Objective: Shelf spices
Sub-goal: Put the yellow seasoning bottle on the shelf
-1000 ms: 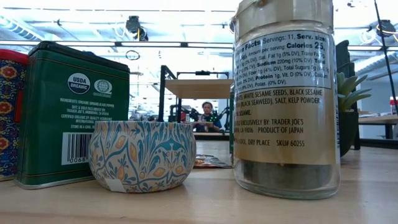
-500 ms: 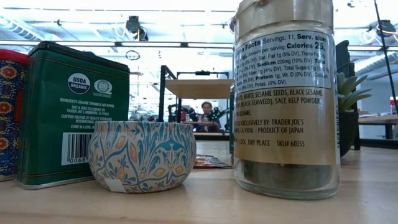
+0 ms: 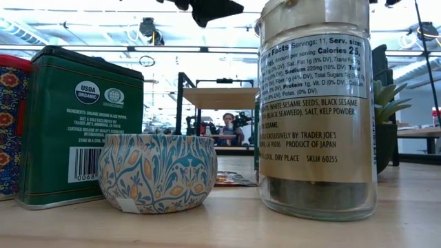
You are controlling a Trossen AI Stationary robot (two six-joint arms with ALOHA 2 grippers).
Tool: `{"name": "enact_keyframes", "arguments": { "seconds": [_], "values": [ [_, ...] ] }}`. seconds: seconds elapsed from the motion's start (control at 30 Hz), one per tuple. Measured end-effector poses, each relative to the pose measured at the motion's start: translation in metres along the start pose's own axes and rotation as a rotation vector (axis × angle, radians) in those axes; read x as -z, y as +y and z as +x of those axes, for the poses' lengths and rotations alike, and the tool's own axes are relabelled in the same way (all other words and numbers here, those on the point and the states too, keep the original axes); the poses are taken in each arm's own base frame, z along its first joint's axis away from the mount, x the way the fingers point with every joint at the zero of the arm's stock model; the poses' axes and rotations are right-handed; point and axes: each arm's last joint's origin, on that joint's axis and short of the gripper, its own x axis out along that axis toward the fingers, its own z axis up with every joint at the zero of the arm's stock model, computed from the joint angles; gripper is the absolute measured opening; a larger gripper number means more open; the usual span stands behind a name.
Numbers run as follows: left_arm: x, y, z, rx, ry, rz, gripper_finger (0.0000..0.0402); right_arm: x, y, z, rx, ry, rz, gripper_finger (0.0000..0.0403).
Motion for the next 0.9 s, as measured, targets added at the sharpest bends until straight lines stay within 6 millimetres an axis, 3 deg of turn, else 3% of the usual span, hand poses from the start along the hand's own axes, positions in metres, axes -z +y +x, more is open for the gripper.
{"name": "enact_keyframes", "arguments": {
  "seconds": [0.43, 0.9],
  "values": [
    [0.021, -0.003, 0.001, -0.026, -0.098, -0.014, 0.0279, 0.053, 0.008, 0.020, 0.101, -0.075, 0.087, 0.0158],
    [0.022, -0.005, 0.001, -0.006, -0.128, -0.017, 0.0279, 0.053, 0.009, 0.045, 0.190, -0.049, 0.104, 0.0158]
  ]
}}
